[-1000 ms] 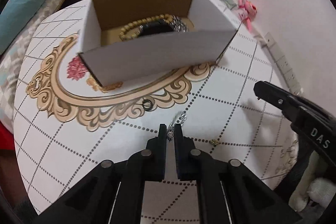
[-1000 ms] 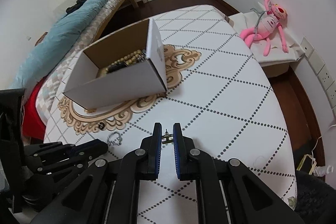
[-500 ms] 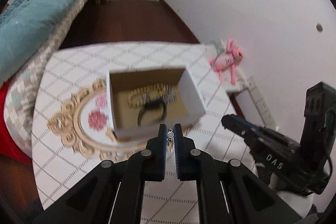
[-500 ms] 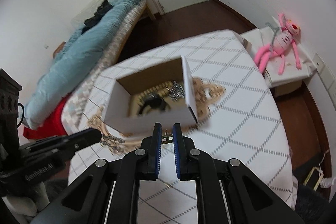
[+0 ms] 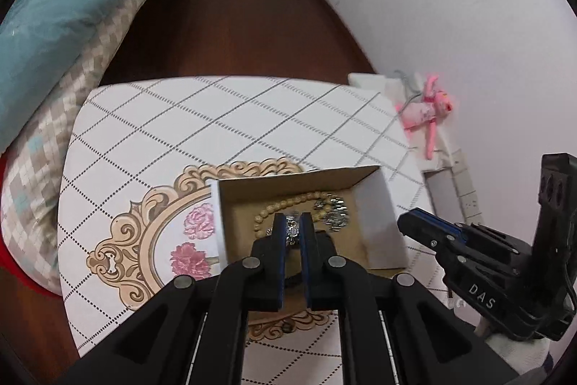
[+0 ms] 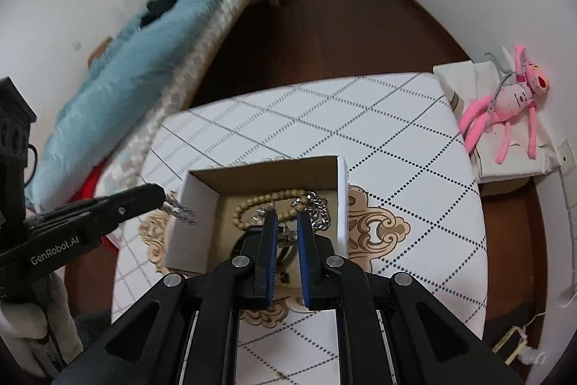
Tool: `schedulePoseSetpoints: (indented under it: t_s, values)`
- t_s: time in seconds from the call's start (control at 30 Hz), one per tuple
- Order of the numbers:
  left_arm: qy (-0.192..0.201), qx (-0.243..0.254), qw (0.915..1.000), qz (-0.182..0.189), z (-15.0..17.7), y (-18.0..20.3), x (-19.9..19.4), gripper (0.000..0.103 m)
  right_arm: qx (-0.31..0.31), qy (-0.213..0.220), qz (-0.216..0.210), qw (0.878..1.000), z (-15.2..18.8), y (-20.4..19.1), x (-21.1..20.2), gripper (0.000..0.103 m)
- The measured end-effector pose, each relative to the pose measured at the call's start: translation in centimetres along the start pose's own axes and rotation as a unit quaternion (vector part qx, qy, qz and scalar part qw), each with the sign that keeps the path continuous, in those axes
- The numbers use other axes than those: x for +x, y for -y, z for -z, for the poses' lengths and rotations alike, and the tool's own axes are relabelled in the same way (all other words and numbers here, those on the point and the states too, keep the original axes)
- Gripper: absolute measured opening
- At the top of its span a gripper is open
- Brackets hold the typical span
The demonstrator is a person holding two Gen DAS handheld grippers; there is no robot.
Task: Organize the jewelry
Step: 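Carry the chain and charm into the box while both tools open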
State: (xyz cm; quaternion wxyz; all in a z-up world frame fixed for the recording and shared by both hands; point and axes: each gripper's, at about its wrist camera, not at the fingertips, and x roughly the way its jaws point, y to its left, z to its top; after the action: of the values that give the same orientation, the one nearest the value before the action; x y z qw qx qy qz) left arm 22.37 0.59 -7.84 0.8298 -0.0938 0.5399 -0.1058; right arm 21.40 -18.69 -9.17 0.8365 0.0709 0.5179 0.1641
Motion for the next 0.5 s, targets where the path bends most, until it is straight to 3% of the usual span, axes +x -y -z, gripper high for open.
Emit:
schedulePoseSetpoints:
  t_s: [0.17, 0.23, 0.27, 0.3, 0.33, 0.37, 0.43, 0.5]
  values:
    - [-0.03, -0.015, 0.9988, -0.036, -0.7, -0.2, 1.5, 0.01, -0.004, -0.043, 0.021, 0.999, -0.7, 0.2, 2.1, 0.012]
    - [-0.029, -0.011, 0.9982, -0.051, -0.8, -0.2, 1.6, 0.021, -0.002, -0.049, 0.03, 0.998, -0.9, 0.3, 2.3, 0.014]
    - [-0.024, -0.009, 0.9978, -0.061, -0.9, -0.2, 1.5, 0.039, -0.003, -0.049, 0.033, 0.998, -0.9, 0.3, 2.3, 0.016]
    - [-0.017, -0.009, 0.997, -0.075, -0.8, -0.2, 1.2, 0.061, -0.005, -0.047, 0.035, 0.998, -1.0, 0.2, 2.2, 0.025]
    - [-0.01, -0.009, 0.9966, -0.081, -0.8, -0.3, 1.0, 0.067, -0.008, -0.045, 0.044, 0.998, -1.0, 0.2, 2.1, 0.038]
    - [-0.005, -0.01, 0.9963, -0.085, -0.8, -0.4, 0.8, 0.069, -0.011, -0.042, 0.051, 0.998, -1.0, 0.1, 1.9, 0.043]
    - [0.002, -0.009, 0.9944, -0.105, -0.4, -0.6, 0.4, 0.07, -0.02, -0.033, 0.067, 0.997, -0.9, 0.1, 1.3, 0.045]
    - [0.01, -0.005, 0.9925, -0.122, 0.0, -0.7, 0.2, 0.08, -0.021, -0.031, 0.086, 0.996, -0.8, 0.3, 1.0, 0.045]
